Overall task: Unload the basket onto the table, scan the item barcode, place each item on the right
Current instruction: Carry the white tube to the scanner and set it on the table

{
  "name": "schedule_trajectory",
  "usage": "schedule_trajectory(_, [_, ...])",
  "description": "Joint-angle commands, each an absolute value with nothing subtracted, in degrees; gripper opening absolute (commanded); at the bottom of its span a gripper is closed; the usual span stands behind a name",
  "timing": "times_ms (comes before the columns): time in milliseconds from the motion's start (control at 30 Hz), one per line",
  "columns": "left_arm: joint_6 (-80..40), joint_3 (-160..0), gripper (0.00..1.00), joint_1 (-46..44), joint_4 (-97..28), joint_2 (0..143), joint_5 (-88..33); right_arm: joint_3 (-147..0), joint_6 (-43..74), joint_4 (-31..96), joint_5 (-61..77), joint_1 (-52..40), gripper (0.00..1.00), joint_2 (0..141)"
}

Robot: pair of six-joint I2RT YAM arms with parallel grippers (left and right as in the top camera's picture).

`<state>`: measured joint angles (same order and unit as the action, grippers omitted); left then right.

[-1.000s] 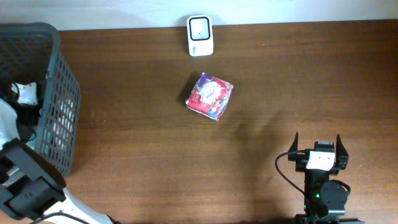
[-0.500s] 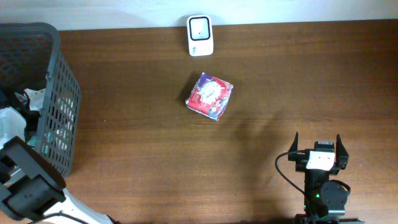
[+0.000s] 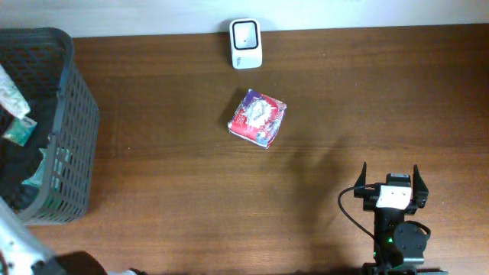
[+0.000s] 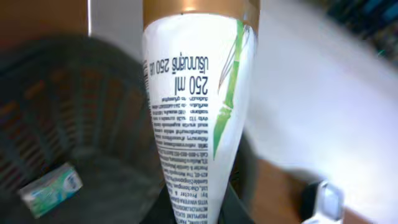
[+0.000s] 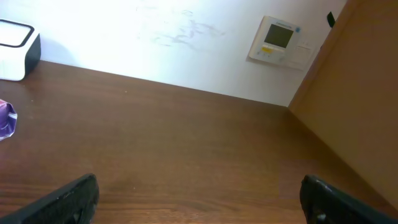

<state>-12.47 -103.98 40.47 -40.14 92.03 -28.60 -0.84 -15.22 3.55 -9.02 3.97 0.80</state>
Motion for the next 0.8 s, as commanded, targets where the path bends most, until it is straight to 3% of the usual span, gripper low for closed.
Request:
schedule_trajectory(0, [-30.22, -105.71, 0.00, 39.97, -37.93, 82.15, -32.47, -0.32, -15.20, 3.64, -9.69, 3.84, 0.99, 0.47])
schedule_trajectory(133, [-30.13, -105.69, 0.00, 31.99, -38.28, 77.08, -38.39, -0.32, -15.20, 3.64, -9.72, 3.84, 0.98, 0.45])
schedule_trajectory(200, [-24.56, -105.69, 0.00, 19.40, -41.60, 77.21, -38.06, -0.32, -15.20, 3.64, -9.72, 3.84, 0.99, 0.47])
schedule_trajectory(433, [-10.85, -105.69, 0.00, -8.67, -56.07, 88.20, -9.87, -0.32, -15.20, 3.64, -9.72, 3.84, 0.99, 0.47])
schedule_trajectory(567, [-7.38, -105.69, 0.00, -13.96, -56.49, 100.05, -1.58, -0.32, -15.20, 3.64, -9.72, 3.84, 0.98, 0.47])
schedule_trajectory(767, [-7.40, -105.69, 0.00, -18.68, -56.71, 119.22, -1.69, -0.32, -15.20, 3.64, -9.72, 3.84, 0.99, 0.47])
